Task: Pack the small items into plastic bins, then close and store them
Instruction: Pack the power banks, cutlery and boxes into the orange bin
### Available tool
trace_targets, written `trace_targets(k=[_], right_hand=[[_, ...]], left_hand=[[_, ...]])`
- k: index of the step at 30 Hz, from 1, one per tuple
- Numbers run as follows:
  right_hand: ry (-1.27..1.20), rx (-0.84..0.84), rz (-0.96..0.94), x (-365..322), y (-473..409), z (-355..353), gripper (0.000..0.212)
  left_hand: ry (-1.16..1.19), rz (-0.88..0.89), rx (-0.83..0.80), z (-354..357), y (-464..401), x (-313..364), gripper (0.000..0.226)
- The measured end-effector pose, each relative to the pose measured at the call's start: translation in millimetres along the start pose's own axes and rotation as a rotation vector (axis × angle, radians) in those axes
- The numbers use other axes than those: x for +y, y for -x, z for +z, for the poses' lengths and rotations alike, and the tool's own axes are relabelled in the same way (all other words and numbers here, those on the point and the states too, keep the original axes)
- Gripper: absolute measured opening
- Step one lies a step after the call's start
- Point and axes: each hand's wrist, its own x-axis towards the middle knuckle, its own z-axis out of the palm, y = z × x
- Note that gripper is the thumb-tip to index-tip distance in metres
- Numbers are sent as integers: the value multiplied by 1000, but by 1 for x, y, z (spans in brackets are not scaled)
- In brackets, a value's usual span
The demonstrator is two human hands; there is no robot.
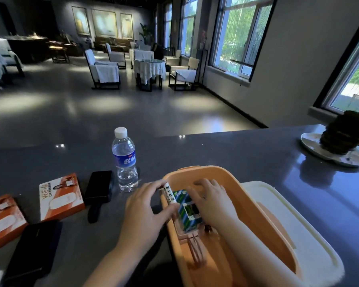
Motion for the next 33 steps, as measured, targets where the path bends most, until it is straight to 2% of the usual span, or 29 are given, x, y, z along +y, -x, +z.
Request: trace_targets(k=[2,4,5,10,13,16,20,25,28,33], right_hand=[[-249,37,-24,0,6,-16,25],[-547,-115,-28,-2,14,-27,17],[-619,-182,-27,-2,18,-30,15],[-618,-172,22,17,15,-37,13],[-510,-155,100,38,4,-40,10],[-258,-26,144,58,-14,-42,13],[104,-20,59,63,-29,-33,12],[305,-59,-63,58,-40,-6,11],[314,-80,-98,55,-46,5,13],[257,-144,-47,57,-54,16,9]], left_hand=[[-15,13,-22,8,-2,4,51],[-27,45,-54,17,-5,10,51],[-33,64,-66,23,-7,14,51],[-39,151,-114,50,-13,28,54],[-145,203,-228,60,-17,26,63],[-492,233,-353,68,-21,18,79],[-709,244,-441,73,-22,10,76],[-745,234,-390,74,-20,6,70],[-718,211,-352,75,-18,4,67],[-658,190,-321,73,-17,5,64]])
